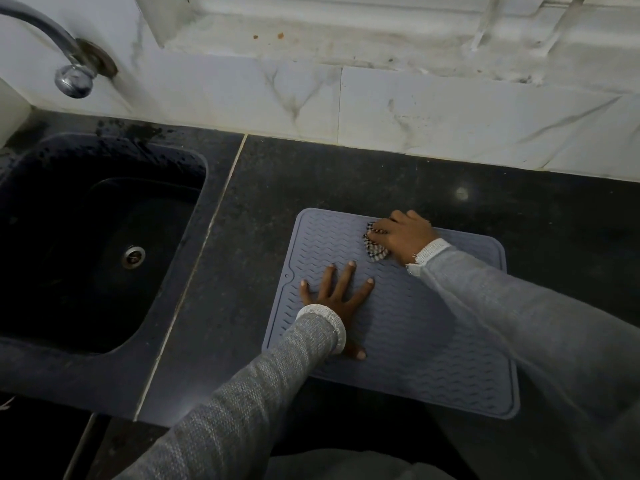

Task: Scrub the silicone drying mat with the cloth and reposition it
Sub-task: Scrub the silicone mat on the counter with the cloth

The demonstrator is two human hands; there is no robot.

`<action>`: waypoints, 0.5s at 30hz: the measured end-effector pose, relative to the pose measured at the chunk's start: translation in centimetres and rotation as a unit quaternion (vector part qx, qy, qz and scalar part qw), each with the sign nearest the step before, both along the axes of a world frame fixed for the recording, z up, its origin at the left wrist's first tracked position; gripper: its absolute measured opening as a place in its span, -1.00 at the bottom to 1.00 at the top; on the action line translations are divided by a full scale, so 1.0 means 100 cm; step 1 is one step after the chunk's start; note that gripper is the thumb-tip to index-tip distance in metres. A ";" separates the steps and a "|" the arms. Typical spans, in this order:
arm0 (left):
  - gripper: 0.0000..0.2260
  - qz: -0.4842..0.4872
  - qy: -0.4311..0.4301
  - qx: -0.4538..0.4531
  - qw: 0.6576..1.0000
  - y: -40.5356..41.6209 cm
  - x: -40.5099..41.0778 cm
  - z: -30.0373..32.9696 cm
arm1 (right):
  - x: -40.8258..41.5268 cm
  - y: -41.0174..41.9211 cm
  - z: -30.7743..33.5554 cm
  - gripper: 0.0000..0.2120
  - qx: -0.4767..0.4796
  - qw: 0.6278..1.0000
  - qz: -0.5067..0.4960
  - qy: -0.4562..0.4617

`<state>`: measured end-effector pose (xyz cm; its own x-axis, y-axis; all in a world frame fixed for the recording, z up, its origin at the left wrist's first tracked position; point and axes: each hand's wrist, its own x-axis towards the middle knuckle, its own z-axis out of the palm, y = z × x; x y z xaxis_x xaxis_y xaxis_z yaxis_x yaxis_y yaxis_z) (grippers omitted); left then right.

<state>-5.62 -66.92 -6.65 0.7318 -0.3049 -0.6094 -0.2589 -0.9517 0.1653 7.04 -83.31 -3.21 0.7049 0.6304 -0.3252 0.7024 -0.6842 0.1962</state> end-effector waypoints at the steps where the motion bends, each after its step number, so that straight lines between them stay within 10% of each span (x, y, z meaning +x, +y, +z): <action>1: 0.17 -0.002 -0.002 0.000 1.000 0.000 0.000 0.000 | 0.003 0.005 0.004 -0.50 0.008 1.000 -0.011 0.004; 15: 0.17 0.001 -0.001 0.002 1.000 -0.001 0.001 0.001 | -0.007 -0.019 -0.007 -0.30 -0.038 0.999 0.004 0.003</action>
<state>-5.56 -67.05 -6.55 0.7335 -0.3004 -0.6097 -0.2569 -0.9530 0.1605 6.31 -85.19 -3.87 0.6973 0.6101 -0.3763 0.7097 -0.6612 0.2430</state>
